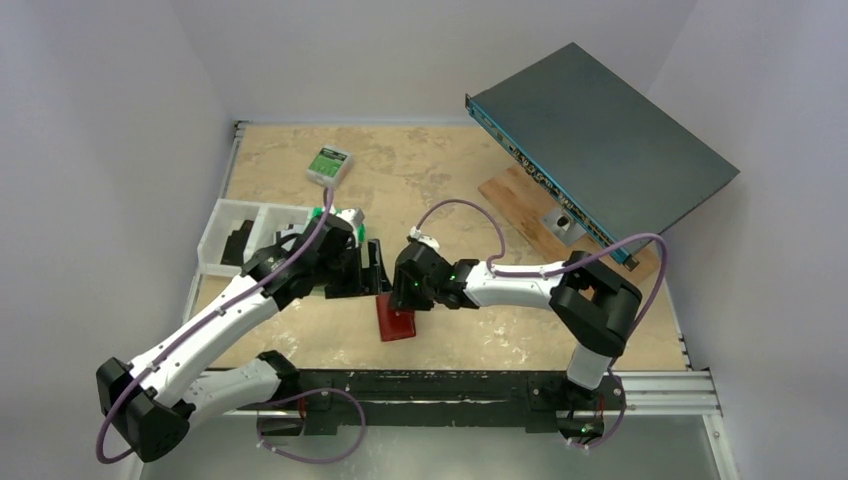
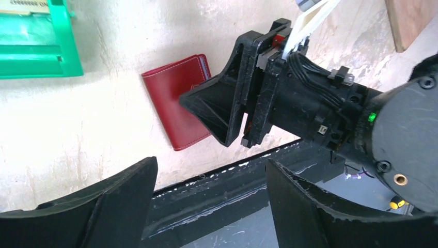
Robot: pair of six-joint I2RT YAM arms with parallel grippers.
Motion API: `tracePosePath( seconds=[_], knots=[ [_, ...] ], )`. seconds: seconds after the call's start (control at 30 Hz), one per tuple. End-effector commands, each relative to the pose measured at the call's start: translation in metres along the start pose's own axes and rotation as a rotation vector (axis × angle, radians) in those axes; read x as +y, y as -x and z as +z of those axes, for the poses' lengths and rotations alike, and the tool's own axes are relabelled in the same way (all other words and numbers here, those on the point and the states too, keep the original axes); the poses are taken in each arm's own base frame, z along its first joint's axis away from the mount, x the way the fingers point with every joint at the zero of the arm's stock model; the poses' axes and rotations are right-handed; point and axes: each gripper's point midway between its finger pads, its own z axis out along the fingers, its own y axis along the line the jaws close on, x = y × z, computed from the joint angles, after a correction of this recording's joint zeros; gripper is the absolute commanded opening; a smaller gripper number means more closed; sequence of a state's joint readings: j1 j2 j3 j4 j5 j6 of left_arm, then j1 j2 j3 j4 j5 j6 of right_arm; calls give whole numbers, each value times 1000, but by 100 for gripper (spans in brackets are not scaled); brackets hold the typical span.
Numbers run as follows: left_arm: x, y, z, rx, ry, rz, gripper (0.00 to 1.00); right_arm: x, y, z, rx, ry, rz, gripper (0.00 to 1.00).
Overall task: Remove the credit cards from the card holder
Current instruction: Reset both arms
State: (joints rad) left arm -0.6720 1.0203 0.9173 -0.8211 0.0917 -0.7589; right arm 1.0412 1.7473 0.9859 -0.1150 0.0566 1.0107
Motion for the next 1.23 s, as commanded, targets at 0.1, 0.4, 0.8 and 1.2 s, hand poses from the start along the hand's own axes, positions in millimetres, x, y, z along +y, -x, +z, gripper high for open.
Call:
tracePosePath(
  seconds=[0.1, 0.4, 0.8, 1.2],
  knots=[
    [-6, 20, -33, -96, -15, 47, 89, 47, 26, -35, -52, 120, -22, 46],
    [-7, 45, -70, -239, 1, 62, 100, 67, 57, -77, -160, 162, -26, 69],
    [-6, 59, -96, -338, 9, 101, 100, 54, 102, -154, -399, 112, -34, 99],
    [0, 61, -102, -374, 26, 115, 100, 43, 110, -181, -473, 114, -26, 99]
  ],
)
